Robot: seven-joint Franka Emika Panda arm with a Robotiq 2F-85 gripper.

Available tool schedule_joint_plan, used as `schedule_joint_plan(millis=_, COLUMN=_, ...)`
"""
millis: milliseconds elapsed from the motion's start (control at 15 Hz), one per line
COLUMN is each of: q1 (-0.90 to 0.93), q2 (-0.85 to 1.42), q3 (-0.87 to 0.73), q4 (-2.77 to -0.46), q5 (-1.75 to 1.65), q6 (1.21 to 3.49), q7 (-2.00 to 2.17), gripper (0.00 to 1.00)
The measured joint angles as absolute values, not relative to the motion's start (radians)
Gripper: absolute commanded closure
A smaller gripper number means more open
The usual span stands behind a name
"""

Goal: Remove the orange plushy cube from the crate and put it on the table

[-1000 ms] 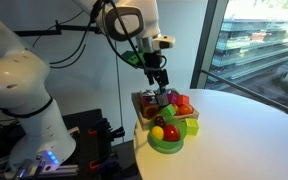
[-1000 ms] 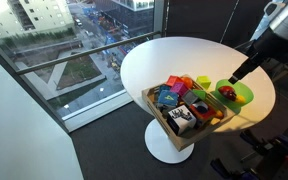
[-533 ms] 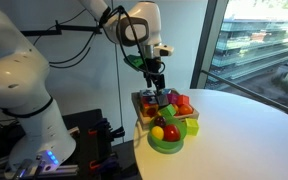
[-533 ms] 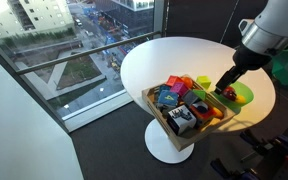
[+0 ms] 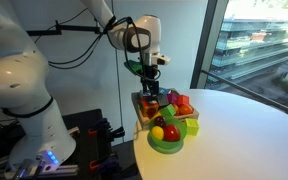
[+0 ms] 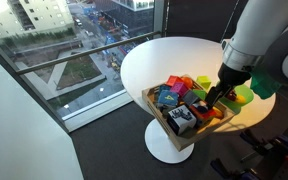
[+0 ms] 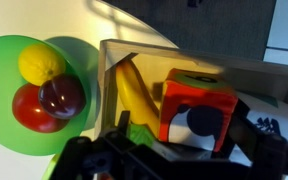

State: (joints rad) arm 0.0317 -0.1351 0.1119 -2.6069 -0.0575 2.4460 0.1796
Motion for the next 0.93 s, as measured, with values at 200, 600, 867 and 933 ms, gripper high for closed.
schedule_joint_plan(millis=200, q1=0.045, q2=-0.110, q3=0.112, q4=-2.607, q5=-0.026, q6=2.453, q7=0.171, gripper=0.00)
schedule_joint_plan(millis=600, q1=0.054, q2=-0.067, q3=0.108, q4=-2.607, q5=0.022, q6=2.494, q7=0.147, gripper=0.00)
schedule_joint_plan(millis=867, q1=0.054, q2=-0.052, q3=0.103, q4=-2.608, q5=0.022, q6=2.506, q7=0.147, gripper=0.00)
schedule_joint_plan(millis=933, q1=0.054, q2=-0.051, q3=0.103, q4=-2.608, q5=0.022, q6=2.506, q7=0.147, gripper=0.00)
